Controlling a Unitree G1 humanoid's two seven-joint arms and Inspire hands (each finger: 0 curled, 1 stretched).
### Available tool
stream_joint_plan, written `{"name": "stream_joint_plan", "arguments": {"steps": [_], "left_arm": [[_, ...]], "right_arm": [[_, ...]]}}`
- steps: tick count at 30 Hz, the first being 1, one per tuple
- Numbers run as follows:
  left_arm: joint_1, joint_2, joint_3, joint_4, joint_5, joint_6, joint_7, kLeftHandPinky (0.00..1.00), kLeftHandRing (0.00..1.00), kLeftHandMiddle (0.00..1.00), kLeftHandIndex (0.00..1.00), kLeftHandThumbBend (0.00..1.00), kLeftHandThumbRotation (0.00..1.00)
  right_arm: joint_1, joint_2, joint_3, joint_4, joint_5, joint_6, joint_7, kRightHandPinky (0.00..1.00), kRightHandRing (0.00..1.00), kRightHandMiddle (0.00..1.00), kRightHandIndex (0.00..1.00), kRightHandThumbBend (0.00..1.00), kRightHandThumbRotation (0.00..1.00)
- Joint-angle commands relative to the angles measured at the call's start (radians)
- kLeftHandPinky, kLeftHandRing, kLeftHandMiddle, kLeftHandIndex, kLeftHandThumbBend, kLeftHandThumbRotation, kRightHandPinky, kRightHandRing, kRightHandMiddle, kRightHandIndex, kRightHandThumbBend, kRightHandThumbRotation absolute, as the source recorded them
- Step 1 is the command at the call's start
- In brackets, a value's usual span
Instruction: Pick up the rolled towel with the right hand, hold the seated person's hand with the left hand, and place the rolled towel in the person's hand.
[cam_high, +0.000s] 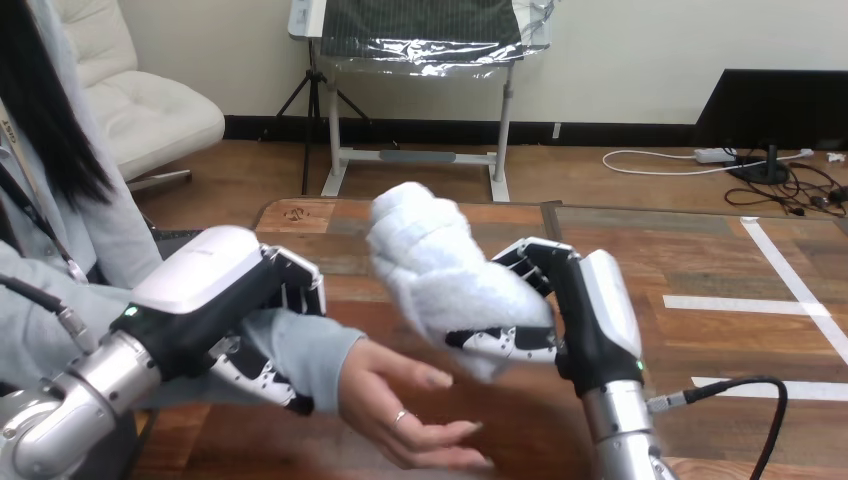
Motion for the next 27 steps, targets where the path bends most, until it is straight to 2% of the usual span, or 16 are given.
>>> {"name": "stream_joint_plan", "arguments": {"steps": [1,27], "left_arm": [[-0.081,-0.049,0.024,-0.093,-0.035,-0.017,0.013,0.26,0.30,0.34,0.34,0.99,0.00],[-0.077,-0.067,0.035,-0.112,-0.038,-0.004,-0.013,0.26,0.29,0.34,0.35,1.00,0.00]], "right_arm": [[-0.034,-0.010,0.011,-0.061,-0.005,-0.042,-0.050,0.28,0.34,0.43,0.43,0.83,0.00],[-0.002,-0.018,0.057,-0.075,-0.025,-0.075,-0.098,0.27,0.33,0.42,0.42,0.83,0.04]]}}
